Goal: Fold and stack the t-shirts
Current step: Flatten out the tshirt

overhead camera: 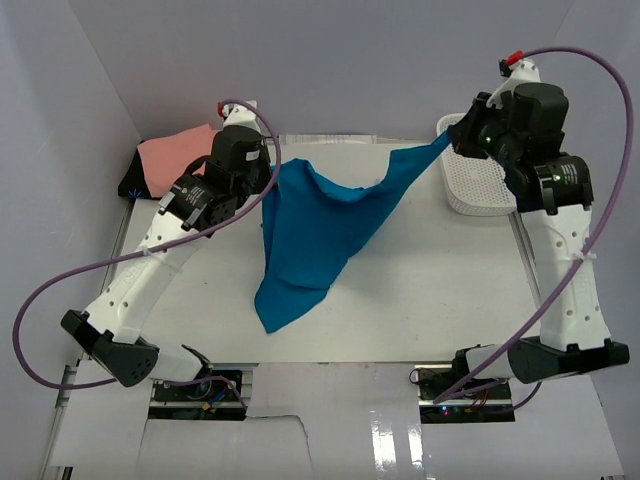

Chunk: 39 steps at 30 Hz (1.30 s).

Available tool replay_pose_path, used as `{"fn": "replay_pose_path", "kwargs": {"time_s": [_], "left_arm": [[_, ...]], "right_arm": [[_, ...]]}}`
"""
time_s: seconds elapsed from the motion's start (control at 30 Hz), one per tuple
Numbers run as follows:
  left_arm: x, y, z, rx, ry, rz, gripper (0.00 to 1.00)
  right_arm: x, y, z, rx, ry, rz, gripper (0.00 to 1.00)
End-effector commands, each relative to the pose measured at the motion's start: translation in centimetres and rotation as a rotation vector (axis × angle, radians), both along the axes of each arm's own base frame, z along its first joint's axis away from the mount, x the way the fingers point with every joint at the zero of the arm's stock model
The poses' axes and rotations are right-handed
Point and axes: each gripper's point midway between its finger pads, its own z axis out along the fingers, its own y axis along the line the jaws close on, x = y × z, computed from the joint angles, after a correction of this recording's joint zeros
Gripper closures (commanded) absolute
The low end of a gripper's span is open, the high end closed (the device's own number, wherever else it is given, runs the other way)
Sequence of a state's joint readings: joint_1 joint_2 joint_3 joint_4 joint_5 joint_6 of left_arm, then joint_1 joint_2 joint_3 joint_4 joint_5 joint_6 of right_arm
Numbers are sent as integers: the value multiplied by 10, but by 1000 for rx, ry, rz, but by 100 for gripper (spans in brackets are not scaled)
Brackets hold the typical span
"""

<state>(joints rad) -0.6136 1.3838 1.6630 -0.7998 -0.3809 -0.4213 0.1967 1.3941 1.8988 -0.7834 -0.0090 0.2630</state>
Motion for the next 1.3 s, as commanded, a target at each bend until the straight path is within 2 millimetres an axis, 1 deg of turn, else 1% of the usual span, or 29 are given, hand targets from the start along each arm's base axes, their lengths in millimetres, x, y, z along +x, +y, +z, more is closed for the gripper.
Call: {"fn": "replay_pose_path", "kwargs": {"time_s": [0.0, 0.07, 0.1, 0.17, 0.2, 0.23, 0.27, 0.3, 0.33, 0.37, 0.4, 0.43, 0.47, 0.5, 0.53, 0.57, 0.6, 0.63, 0.67, 0.77, 0.8, 0.87, 0.9, 0.93, 0.97, 1.03, 1.13, 1.23, 1.27], "left_arm": [[-10, 19, 11, -3, 14, 77, 100], [-14, 28, 19, -13, 1, 117, 100], [-16, 34, 27, -21, -17, 139, 100], [-24, 52, 41, -24, -52, 203, 100], [-27, 57, 48, -39, -67, 228, 100], [-34, 69, 58, -50, -98, 265, 100], [-38, 75, 62, -68, -110, 285, 100], [-42, 80, 66, -82, -126, 302, 100], [-53, 91, 78, -116, -164, 320, 100], [-58, 98, 83, -129, -189, 342, 100], [-61, 102, 81, -132, -198, 347, 100], [-64, 104, 90, -166, -238, 348, 100], [-78, 115, 102, -203, -288, 350, 100], [-80, 117, 104, -212, -313, 347, 100], [-85, 121, 110, -226, -339, 345, 100], [-96, 129, 119, -251, -371, 346, 100], [-101, 133, 124, -268, -392, 344, 100], [-104, 134, 126, -276, -415, 340, 100], [-115, 141, 138, -318, -458, 333, 100], [-126, 147, 144, -347, -504, 320, 100], [-133, 151, 151, -372, -531, 314, 100], [-139, 153, 158, -391, -550, 299, 100], [-142, 152, 162, -406, -562, 282, 100], [-146, 154, 169, -414, -576, 277, 100], [-147, 153, 171, -418, -579, 269, 100], [-150, 155, 176, -422, -591, 265, 100], [-151, 158, 181, -418, -600, 275, 100], [-146, 155, 173, -407, -583, 277, 100], [-143, 153, 168, -400, -573, 282, 100]], "right_arm": [[-22, -13, 19, 15, -64, -50, 92], [-34, -17, 31, 19, -101, -59, 92], [-48, -20, 44, 27, -141, -62, 92], [-62, -26, 59, 33, -189, -76, 92], [-76, -29, 72, 43, -232, -78, 92], [-86, -29, 83, 37, -278, -59, 92], [-104, -26, 99, 57, -377, -23, 92], [-113, -28, 105, 64, -428, -21, 92], [-121, -29, 109, 72, -471, -21, 92], [-124, -30, 103, 74, -483, -21, 92], [-144, -35, 120, 87, -563, -27, 92], [-151, -36, 124, 86, -589, -27, 92], [-160, -38, 130, 73, -624, -22, 92], [-177, -42, 142, 78, -687, -24, 92], [-186, -44, 148, 76, -725, -25, 92], [-197, -44, 153, 68, -762, -14, 92], [-215, -45, 159, 70, -809, 4, 92], [-226, -44, 166, 71, -853, 17, 92], [-245, -47, 174, 69, -904, 25, 92], [-279, -45, 192, 63, -1007, 68, 92], [-297, -48, 202, 65, -1056, 70, 92], [-315, -50, 212, 68, -1101, 78, 92], [-330, -52, 222, 76, -1135, 80, 92], [-333, -52, 223, 76, -1131, 86, 92], [-333, -51, 226, 74, -1128, 89, 92], [-340, -50, 235, 73, -1143, 100, 92], [-340, -49, 236, 83, -1143, 107, 92], [-316, -48, 226, 94, -1081, 90, 92], [-297, -45, 213, 93, -1023, 89, 92]]}}
